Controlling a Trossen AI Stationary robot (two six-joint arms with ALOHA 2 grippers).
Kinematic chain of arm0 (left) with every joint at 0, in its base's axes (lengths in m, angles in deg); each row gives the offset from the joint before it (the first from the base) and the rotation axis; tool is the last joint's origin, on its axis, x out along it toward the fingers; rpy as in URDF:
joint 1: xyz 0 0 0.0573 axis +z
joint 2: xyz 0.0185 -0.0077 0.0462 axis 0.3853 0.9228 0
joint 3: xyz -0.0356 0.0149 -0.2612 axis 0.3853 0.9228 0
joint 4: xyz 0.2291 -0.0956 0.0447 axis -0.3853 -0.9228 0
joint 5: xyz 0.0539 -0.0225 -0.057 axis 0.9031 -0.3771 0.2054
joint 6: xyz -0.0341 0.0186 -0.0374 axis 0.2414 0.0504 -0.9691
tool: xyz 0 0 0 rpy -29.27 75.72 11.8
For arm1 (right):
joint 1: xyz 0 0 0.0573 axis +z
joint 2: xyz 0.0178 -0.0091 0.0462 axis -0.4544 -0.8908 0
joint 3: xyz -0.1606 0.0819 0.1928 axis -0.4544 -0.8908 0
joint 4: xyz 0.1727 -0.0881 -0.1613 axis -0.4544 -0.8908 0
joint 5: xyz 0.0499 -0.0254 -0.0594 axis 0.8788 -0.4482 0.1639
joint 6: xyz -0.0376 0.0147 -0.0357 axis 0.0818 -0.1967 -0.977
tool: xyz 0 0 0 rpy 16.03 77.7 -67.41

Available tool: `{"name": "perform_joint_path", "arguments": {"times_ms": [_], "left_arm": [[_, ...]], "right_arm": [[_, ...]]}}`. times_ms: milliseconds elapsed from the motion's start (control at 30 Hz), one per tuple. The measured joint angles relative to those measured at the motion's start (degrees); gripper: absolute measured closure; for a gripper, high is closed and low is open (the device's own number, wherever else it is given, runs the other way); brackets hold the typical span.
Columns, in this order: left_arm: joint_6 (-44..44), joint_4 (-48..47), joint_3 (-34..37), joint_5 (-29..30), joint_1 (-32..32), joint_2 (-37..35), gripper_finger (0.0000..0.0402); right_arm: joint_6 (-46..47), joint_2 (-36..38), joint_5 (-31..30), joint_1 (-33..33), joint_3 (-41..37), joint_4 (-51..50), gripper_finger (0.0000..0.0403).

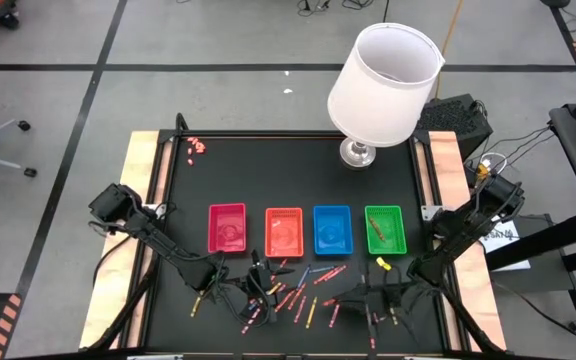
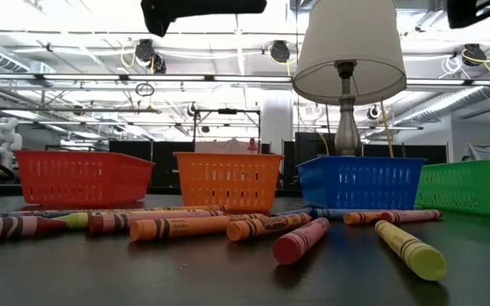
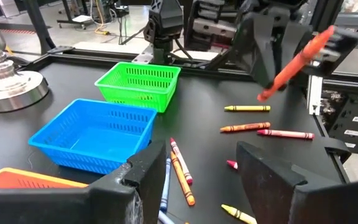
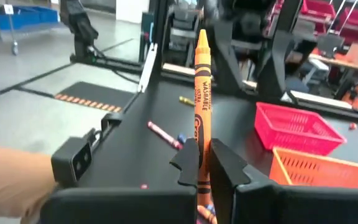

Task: Sort crayons
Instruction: Put the orange crayon into the green bin

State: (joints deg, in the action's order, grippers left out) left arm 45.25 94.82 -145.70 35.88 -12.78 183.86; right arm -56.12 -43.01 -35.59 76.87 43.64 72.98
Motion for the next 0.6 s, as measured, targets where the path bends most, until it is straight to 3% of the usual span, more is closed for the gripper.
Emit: {"name": "perform_joint_path", "arguments": {"times_ms": [433,600], "left_arm": [[-0.09,0.22,0.02,0.0,0.48,0.17,0.0206],[-0.09,0.23,0.02,0.0,0.5,0.17,0.0206]], "right_arm": [[-8.44,-0.02,0.06,0.0,-0.02,4.0,0.0402],[-16.55,-0.02,0.06,0.0,-0.02,4.0,0.0399]]}}
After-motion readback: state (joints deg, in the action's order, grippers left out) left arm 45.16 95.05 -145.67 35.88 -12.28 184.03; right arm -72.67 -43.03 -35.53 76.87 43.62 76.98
